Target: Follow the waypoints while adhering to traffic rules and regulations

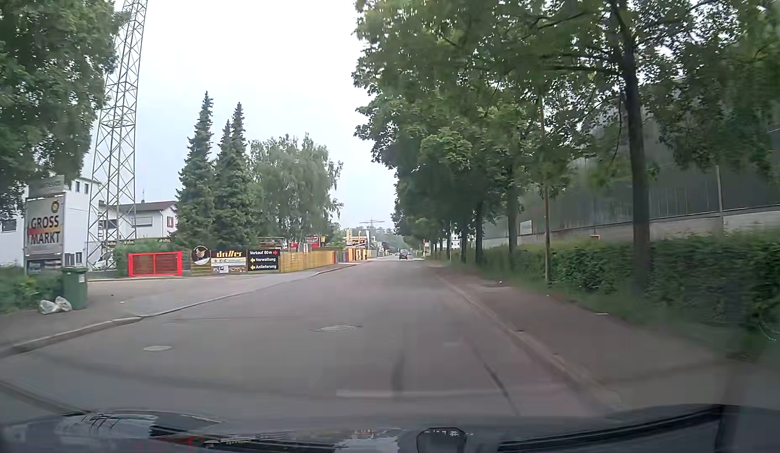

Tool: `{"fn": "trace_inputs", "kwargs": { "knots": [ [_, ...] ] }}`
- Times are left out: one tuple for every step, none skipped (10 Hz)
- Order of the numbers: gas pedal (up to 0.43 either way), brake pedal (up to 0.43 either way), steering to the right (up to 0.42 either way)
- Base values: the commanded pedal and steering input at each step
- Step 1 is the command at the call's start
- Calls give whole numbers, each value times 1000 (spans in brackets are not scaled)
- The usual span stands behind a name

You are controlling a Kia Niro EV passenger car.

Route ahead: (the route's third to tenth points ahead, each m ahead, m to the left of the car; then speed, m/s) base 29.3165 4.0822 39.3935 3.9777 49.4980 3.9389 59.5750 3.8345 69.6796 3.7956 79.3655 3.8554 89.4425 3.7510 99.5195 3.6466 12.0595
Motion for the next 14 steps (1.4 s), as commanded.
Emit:
{"fn": "trace_inputs", "kwargs": {
  "knots": [
    [67,0,-1],
    [67,0,-2],
    [67,0,-2],
    [67,0,-3],
    [67,0,-4],
    [67,0,-4],
    [67,0,-2],
    [67,0,1],
    [67,0,1],
    [67,0,1],
    [79,0,-1],
    [79,0,-4],
    [79,0,-6],
    [79,0,-4]
  ]
}}
